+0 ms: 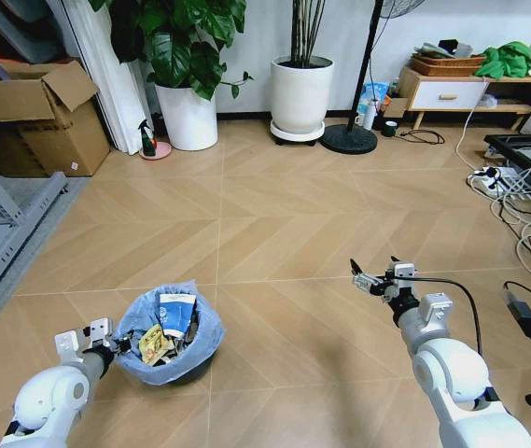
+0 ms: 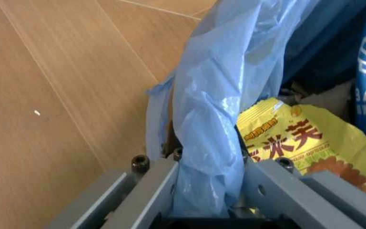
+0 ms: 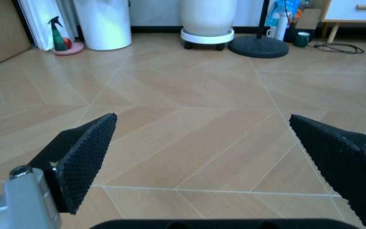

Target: Pick up the trash bin and place the garbage on the floor into it.

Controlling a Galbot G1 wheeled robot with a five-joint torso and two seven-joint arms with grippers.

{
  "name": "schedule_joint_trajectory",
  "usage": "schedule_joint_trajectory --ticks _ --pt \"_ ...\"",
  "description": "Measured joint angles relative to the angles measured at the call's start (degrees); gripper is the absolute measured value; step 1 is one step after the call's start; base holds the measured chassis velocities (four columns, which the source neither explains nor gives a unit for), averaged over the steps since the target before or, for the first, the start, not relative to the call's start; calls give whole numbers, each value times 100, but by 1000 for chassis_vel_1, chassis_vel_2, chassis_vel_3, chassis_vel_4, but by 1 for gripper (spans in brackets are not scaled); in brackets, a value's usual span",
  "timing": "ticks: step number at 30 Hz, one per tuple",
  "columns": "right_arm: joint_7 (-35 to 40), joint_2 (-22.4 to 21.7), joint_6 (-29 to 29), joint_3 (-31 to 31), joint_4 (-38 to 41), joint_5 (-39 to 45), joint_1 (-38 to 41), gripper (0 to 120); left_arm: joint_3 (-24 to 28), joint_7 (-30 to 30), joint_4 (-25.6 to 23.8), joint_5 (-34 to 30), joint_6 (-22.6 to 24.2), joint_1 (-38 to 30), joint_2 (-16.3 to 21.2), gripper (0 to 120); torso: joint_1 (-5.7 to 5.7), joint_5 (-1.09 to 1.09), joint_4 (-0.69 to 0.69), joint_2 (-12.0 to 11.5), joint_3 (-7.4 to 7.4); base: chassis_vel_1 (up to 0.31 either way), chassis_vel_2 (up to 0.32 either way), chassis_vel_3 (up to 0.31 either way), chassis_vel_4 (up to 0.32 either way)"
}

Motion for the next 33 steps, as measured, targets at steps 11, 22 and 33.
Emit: schedule_joint_trajectory --ticks 11,22,33 --pt "-6 -12 5 -6 -7 -6 4 100 65 -69 -64 78 12 -15 4 27 0 -5 -2 0 2 0 0 0 0" --pt "-50 4 6 -68 -93 -56 29 100 78 -75 -233 159 19 -27 60 68 1 -4 -2 -1 2 0 0 0 0" --pt "-68 19 18 -102 -140 -97 34 100 44 -173 -462 127 13 21 94 100 1 -3 -1 -1 2 0 0 0 0"
